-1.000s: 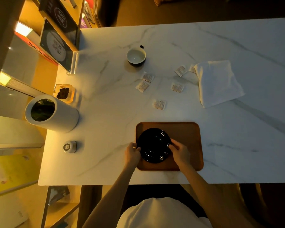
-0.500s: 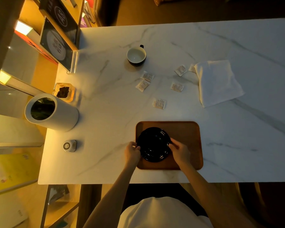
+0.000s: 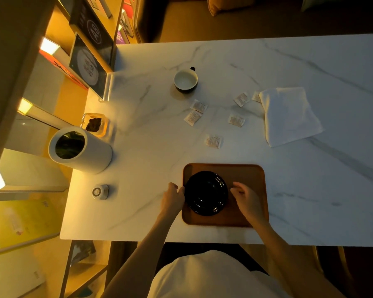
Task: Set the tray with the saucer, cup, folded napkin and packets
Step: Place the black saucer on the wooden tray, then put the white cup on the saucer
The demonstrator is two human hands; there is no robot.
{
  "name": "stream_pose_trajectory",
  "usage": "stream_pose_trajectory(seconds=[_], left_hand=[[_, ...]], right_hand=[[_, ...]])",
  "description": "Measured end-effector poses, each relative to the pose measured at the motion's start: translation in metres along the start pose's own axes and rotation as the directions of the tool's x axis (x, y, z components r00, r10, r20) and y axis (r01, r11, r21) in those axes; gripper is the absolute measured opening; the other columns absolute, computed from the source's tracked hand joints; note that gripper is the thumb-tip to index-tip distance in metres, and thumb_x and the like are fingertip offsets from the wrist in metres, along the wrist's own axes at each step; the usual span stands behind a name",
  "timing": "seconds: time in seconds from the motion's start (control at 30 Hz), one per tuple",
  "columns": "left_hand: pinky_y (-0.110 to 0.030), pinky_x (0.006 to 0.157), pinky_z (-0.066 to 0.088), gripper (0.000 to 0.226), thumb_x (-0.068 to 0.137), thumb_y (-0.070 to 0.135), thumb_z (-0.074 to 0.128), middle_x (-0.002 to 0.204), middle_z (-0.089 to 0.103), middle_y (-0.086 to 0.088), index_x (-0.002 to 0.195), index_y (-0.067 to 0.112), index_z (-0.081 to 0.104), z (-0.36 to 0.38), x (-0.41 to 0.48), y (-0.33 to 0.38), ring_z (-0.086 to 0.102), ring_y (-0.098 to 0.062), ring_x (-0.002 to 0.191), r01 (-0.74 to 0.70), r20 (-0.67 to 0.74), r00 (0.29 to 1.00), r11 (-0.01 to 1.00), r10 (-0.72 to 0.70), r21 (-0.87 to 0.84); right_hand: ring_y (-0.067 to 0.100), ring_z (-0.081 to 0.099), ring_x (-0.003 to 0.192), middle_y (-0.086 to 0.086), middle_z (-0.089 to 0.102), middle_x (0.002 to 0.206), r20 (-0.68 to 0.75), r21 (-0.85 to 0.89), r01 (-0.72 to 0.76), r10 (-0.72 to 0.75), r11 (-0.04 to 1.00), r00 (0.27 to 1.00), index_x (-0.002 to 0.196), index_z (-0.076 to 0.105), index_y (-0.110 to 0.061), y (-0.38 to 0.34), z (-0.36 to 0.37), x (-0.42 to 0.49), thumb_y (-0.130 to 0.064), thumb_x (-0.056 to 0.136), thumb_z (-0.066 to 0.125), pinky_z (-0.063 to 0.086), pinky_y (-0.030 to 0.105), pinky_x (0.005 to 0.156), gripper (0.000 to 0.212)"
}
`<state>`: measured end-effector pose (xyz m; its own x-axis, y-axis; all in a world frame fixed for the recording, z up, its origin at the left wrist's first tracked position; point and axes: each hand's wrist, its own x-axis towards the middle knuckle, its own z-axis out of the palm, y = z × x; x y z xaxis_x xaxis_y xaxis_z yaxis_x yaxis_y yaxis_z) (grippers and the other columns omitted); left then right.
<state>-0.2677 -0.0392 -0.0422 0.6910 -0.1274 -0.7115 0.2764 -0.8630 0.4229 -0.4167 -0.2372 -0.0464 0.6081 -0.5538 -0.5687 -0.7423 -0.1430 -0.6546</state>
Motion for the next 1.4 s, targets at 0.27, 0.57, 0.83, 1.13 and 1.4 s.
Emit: stream_pose_trajectory(seconds=[0.27,0.57,0.83,1.13,1.4], left_hand=[[-0.035,0.077,0.046,0.032,0.100,0.039,0.042,0.099,0.067,-0.008,0.103,0.013,0.061,-0.102,0.045,0.083,0.062,-0.027,0.088,-0.188,-0.193,0.952,0.952,0.237,0.240],[-0.039,0.085,0.047,0.030,0.099,0.036,0.045,0.100,0.068,-0.011,0.098,0.012,0.063,-0.192,0.149,0.202,0.064,-0.032,0.097,-0.236,-0.333,0.894,0.947,0.299,0.217],[-0.037,0.100,0.043,0.038,0.099,0.030,0.053,0.129,0.062,-0.015,0.132,0.010,0.052,-0.192,0.257,0.261,0.057,-0.033,0.121,-0.349,-0.132,0.922,0.930,0.363,0.120],[-0.053,0.098,0.050,0.050,0.096,0.004,0.050,0.140,0.051,-0.022,0.145,0.011,0.040,-0.163,0.302,0.285,0.054,-0.041,0.120,-0.246,0.144,0.946,0.934,0.289,-0.259],[-0.044,0.075,0.058,0.046,0.087,-0.012,0.053,0.115,0.059,-0.027,0.130,0.005,0.048,-0.166,0.291,0.283,0.060,-0.036,0.089,-0.092,0.148,0.973,0.885,0.177,-0.455]], right_hand=[[0.017,0.065,0.088,0.002,0.071,0.095,-0.128,-0.055,0.185,-0.190,0.981,0.973,0.105,0.067,-0.015,-0.136,-0.030,0.072,-0.037,0.094,0.053,0.054,0.035,0.078,0.029],[0.029,0.066,0.087,0.009,0.074,0.092,-0.205,-0.050,0.229,-0.235,0.972,0.950,0.095,0.073,-0.014,-0.292,-0.023,0.192,-0.035,0.090,0.055,0.054,0.041,0.080,0.028],[0.033,0.061,0.104,0.018,0.067,0.115,-0.191,-0.095,0.165,-0.180,0.982,0.965,0.110,0.065,-0.003,-0.310,0.001,0.307,-0.026,0.094,0.055,0.046,0.037,0.086,0.030],[0.030,0.064,0.099,0.016,0.063,0.121,-0.015,0.207,0.094,-0.093,0.974,0.996,0.138,0.048,-0.016,-0.290,0.022,0.348,-0.018,0.093,0.057,0.059,0.044,0.078,0.046],[0.033,0.063,0.104,0.013,0.064,0.123,-0.070,0.159,0.149,-0.139,0.976,0.988,0.133,0.054,-0.012,-0.291,0.021,0.346,-0.017,0.092,0.059,0.058,0.029,0.060,0.042]])
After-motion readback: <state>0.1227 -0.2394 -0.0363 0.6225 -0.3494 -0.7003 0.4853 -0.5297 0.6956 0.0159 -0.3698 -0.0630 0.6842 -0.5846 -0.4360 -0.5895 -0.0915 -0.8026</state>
